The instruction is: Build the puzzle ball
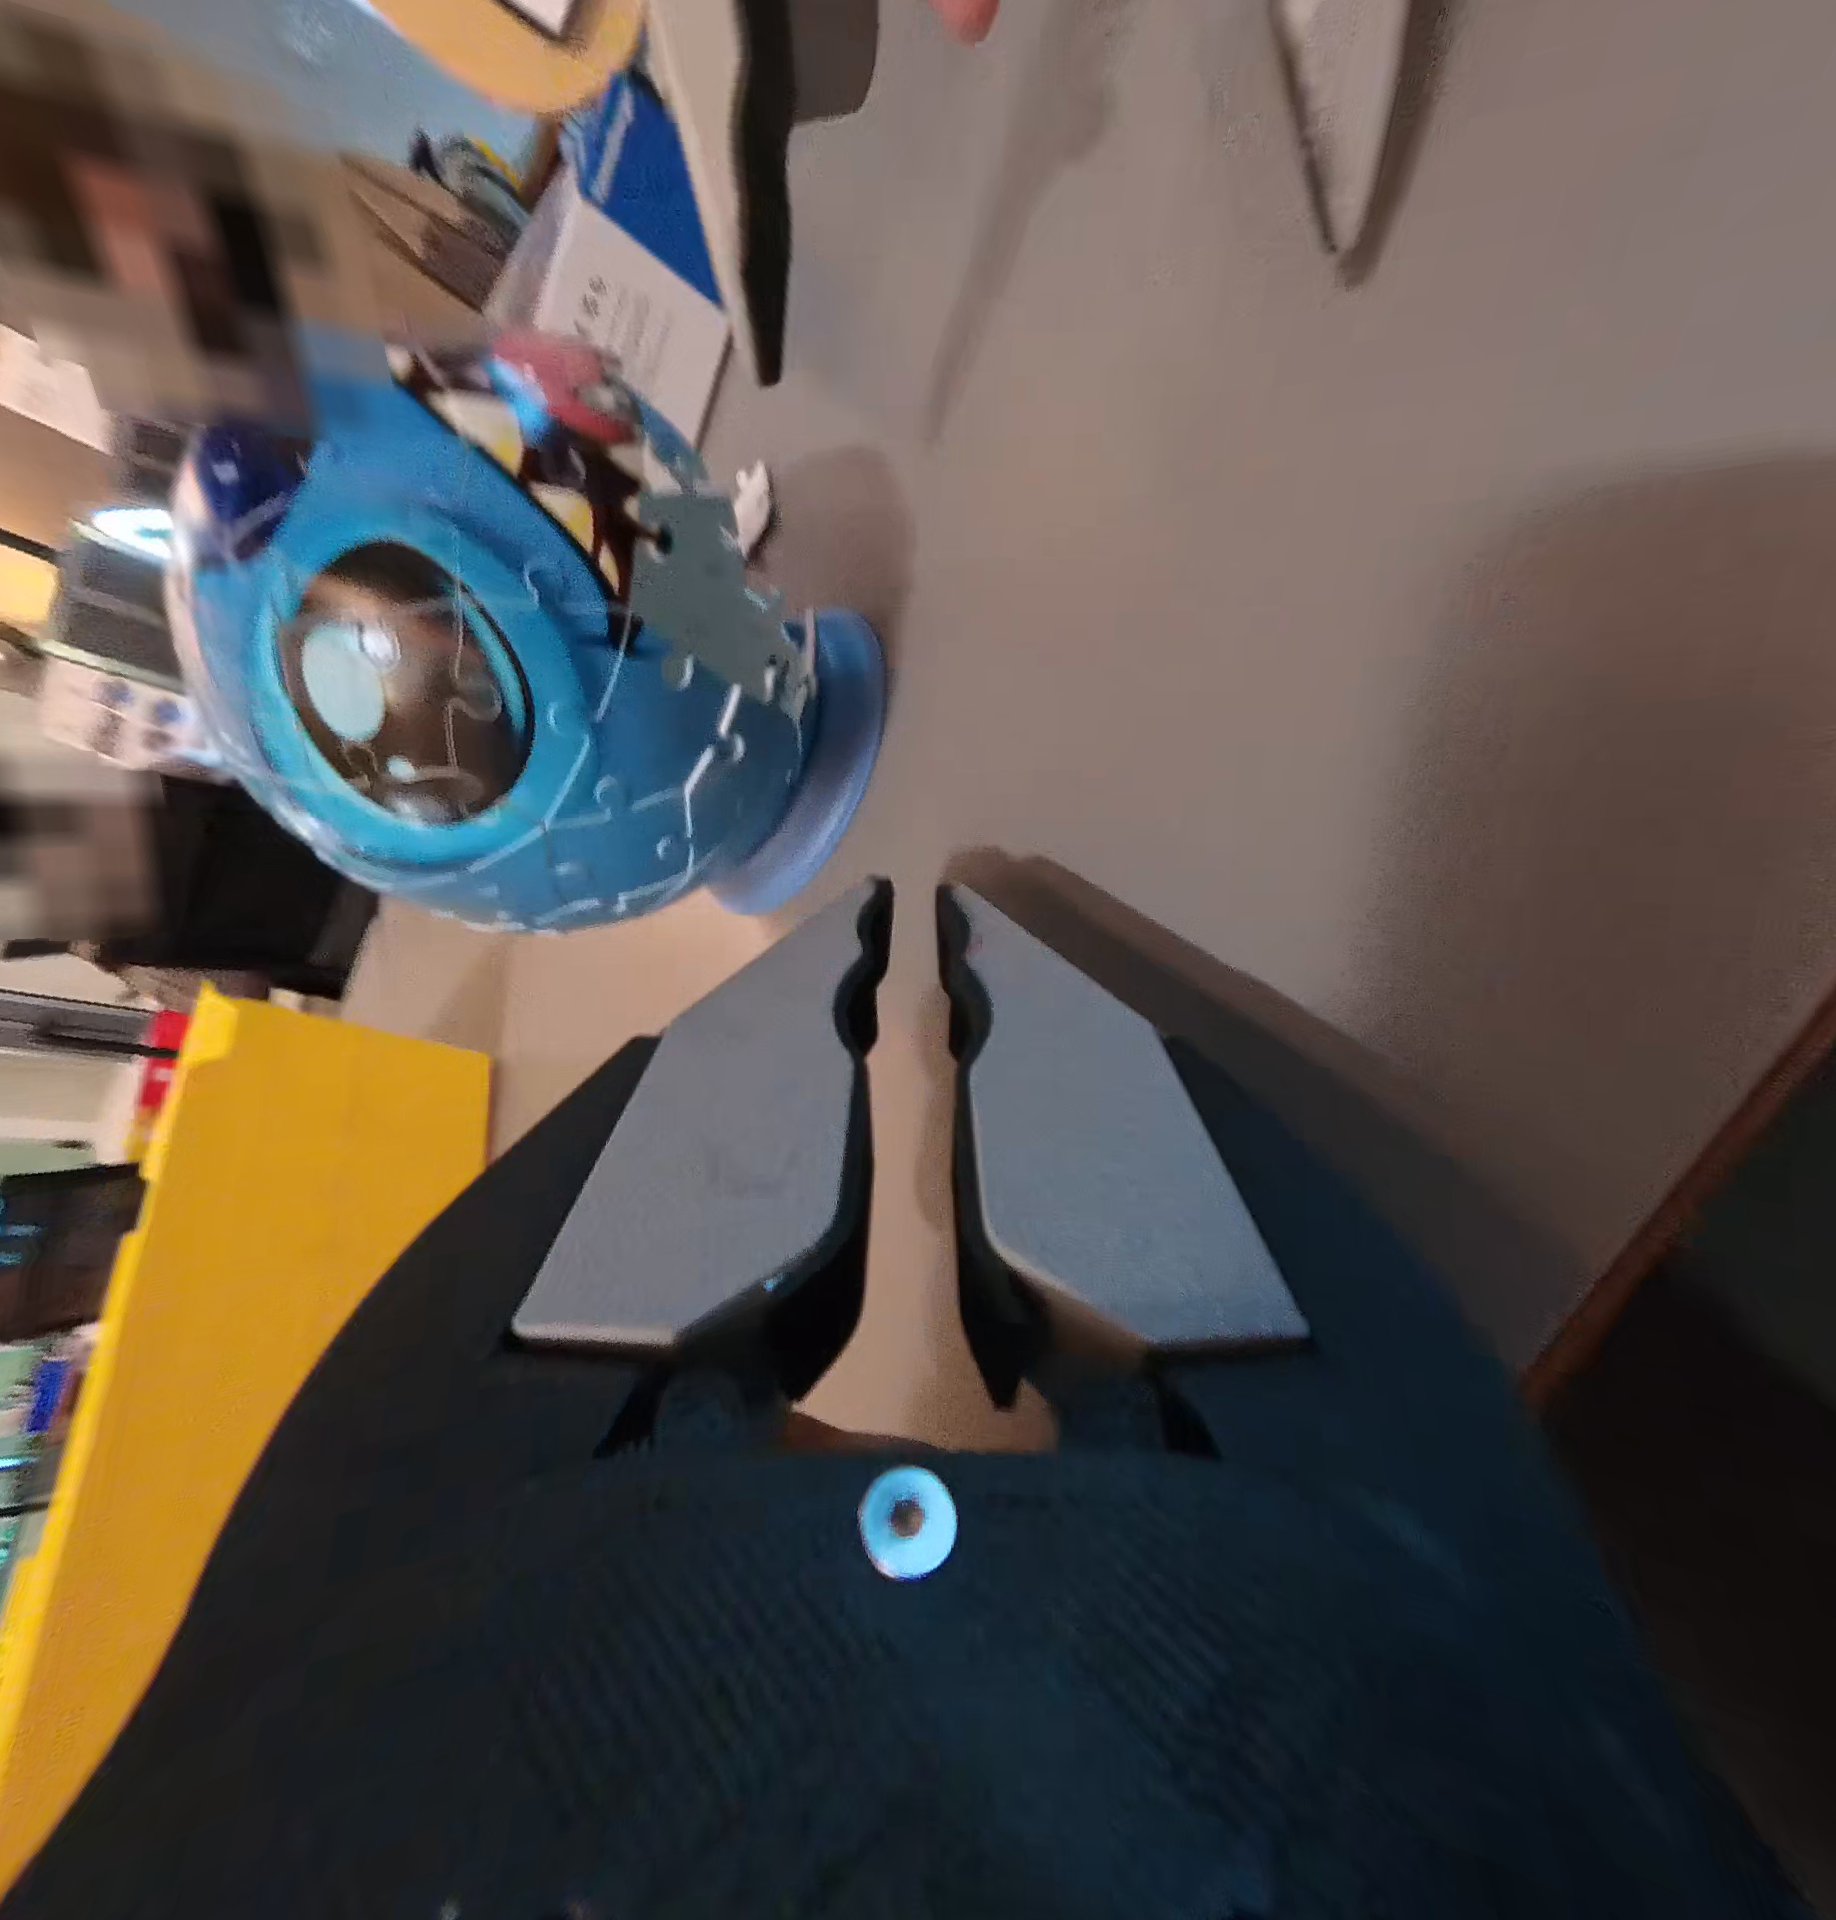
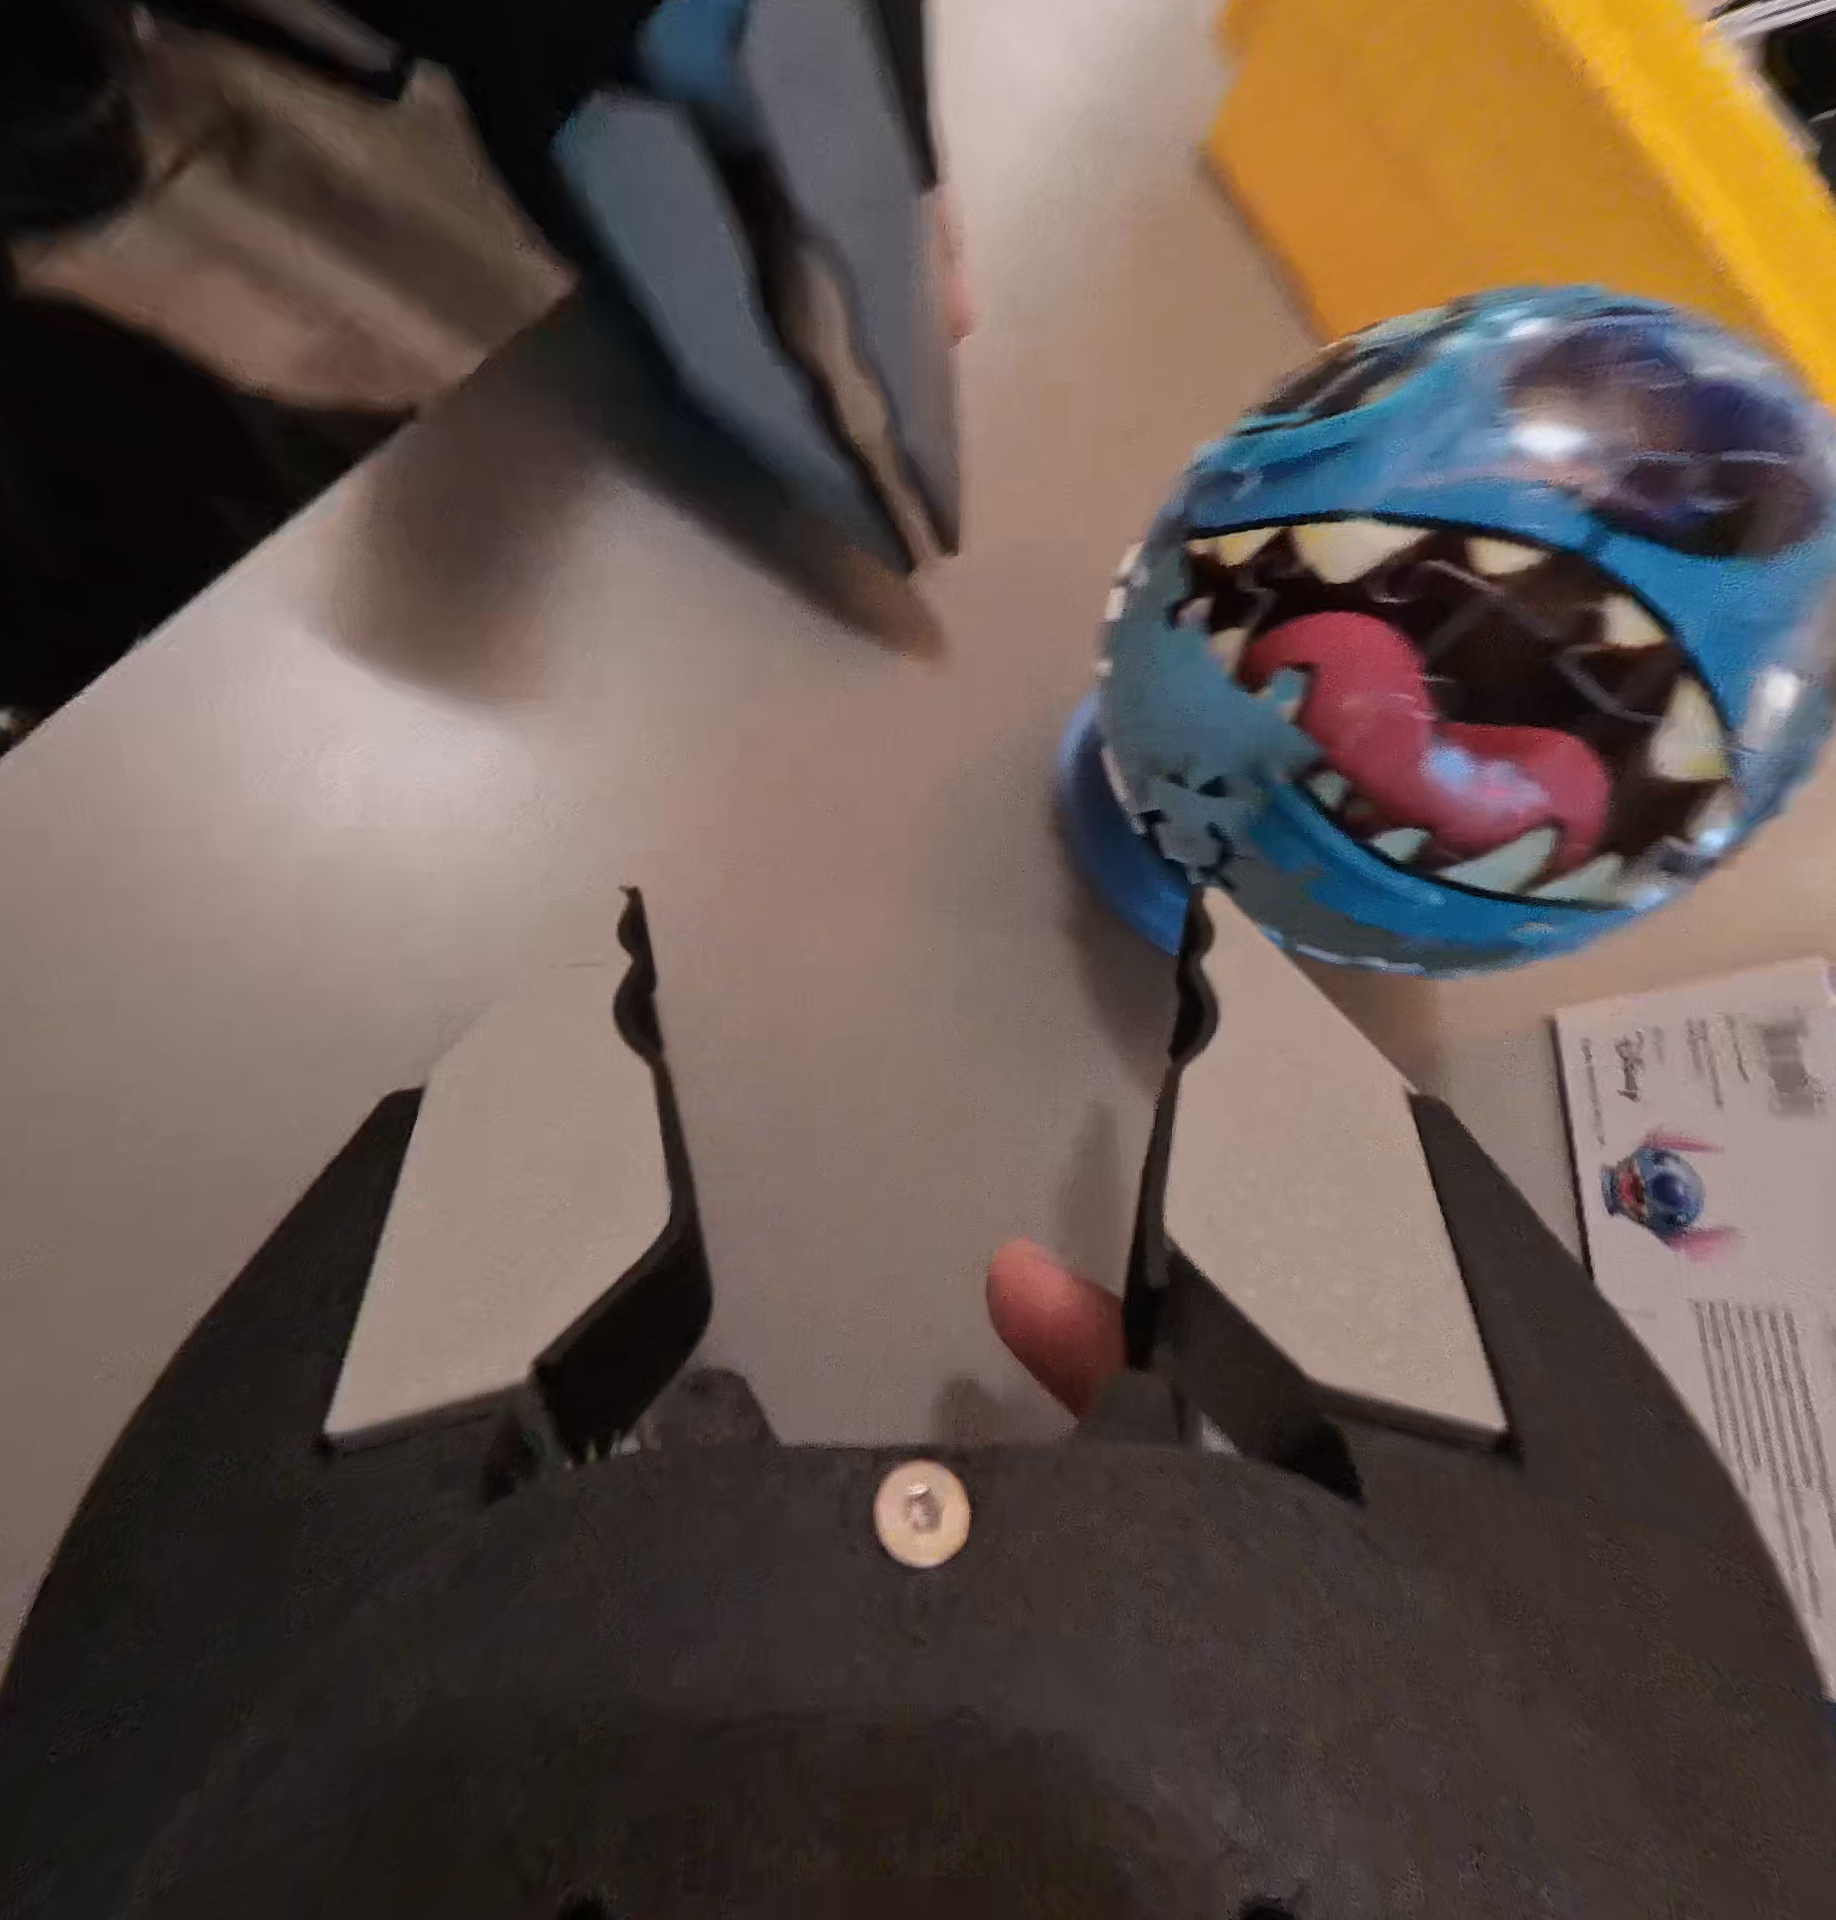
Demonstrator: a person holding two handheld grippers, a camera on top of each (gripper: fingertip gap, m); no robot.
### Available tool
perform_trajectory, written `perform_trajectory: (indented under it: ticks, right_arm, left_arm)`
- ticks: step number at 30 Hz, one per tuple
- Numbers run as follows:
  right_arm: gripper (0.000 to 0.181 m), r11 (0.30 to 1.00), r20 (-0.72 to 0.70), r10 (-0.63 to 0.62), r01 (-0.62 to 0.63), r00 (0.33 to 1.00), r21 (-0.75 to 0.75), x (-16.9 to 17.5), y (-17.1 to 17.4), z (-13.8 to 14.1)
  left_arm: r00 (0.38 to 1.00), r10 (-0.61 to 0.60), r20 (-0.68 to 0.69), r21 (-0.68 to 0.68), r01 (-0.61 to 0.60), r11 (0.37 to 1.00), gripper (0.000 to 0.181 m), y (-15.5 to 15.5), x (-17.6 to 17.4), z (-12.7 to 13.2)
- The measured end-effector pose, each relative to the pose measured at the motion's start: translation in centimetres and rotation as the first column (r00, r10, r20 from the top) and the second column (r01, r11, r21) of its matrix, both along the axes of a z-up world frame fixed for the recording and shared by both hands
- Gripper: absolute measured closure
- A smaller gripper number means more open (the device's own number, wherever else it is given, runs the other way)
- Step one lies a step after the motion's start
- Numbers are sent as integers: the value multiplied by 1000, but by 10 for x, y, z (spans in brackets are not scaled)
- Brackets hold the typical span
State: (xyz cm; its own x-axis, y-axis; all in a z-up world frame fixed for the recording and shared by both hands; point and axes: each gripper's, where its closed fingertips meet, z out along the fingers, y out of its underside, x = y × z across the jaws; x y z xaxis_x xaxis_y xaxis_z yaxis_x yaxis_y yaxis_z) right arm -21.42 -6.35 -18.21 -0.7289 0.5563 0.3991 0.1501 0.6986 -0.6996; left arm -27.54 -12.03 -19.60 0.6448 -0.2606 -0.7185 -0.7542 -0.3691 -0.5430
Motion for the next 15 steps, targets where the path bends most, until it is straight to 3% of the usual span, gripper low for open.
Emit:
perform_trajectory:
  ticks: [3, 6, 8, 10, 12, 15]
  right_arm:
    - [83, 993, 17, 58, -59, 998, 98, -3, -3, -8]
    - [92, 979, -92, 85, -66, 992, 191, -13, -1, 0]
    - [126, 996, -188, 60, -47, 980, 77, -15, -3, 18]
    - [179, 983, -243, -118, 79, 963, -165, -21, 8, 44]
    - [178, 881, -109, -350, 287, 931, -375, -30, 29, 53]
    - [127, 628, 211, -580, 597, 786, -499, -35, 59, 33]
  left_arm:
    - [1000, 23, 9, -48, -22, 999, 179, -5, -13, -6]
    - [998, 61, 17, -49, -60, 997, 178, -4, -23, -6]
    - [995, 96, 36, -39, -95, 995, 177, -1, -28, -4]
    - [993, 110, 40, -34, -108, 994, 177, 0, -29, -3]
    - [993, 113, 41, -35, -111, 993, 176, 0, -30, -3]
    - [989, 136, 54, -16, -136, 991, 177, 1, -34, 0]
